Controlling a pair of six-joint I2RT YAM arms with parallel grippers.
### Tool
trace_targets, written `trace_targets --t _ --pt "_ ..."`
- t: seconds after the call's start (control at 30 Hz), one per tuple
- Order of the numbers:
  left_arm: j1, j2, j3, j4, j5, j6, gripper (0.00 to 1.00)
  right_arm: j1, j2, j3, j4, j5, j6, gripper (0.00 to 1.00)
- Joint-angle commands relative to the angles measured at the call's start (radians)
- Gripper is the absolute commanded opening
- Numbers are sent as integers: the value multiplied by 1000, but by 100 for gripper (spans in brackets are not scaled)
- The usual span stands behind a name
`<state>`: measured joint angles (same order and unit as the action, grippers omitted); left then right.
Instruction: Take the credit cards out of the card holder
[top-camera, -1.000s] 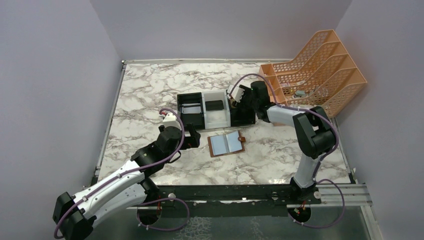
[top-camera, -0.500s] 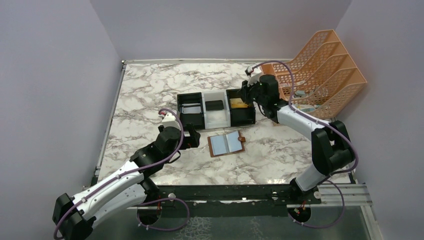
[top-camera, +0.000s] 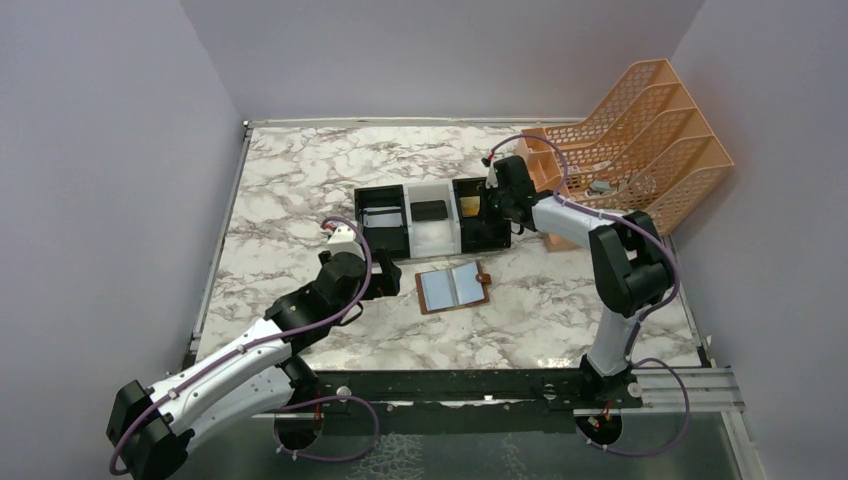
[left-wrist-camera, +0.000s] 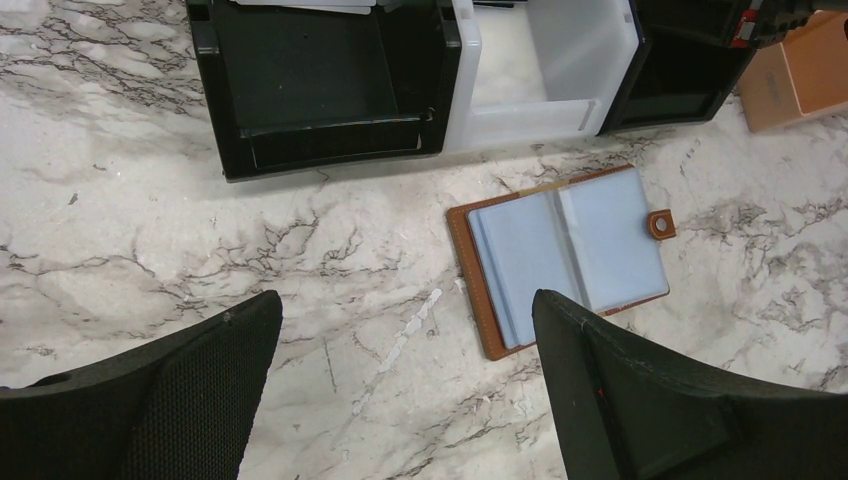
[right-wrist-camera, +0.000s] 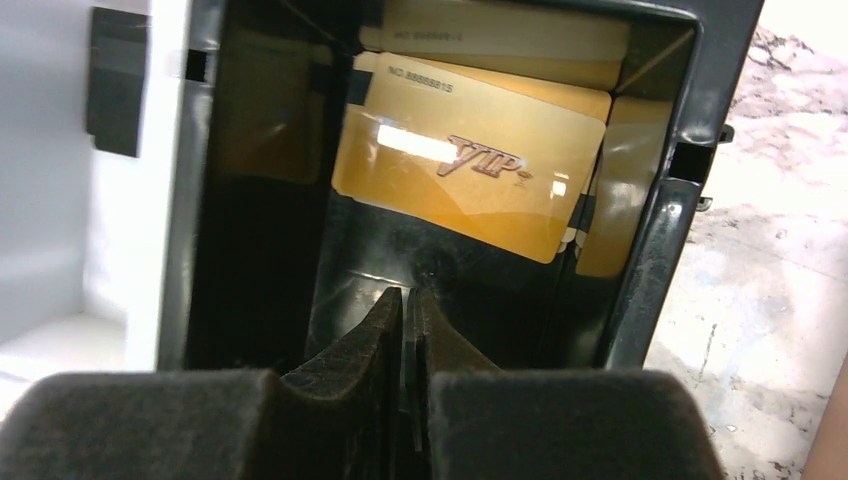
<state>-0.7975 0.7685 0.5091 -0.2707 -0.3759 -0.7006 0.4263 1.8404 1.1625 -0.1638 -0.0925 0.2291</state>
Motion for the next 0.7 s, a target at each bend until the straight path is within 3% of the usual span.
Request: trace_targets --t 0.0,0.67 --pt "6 10 11 18 3 7 99 12 38 63 -46 105 17 7" --pt "6 2 3 21 5 -3 99 25 146 156 -101 160 3 8"
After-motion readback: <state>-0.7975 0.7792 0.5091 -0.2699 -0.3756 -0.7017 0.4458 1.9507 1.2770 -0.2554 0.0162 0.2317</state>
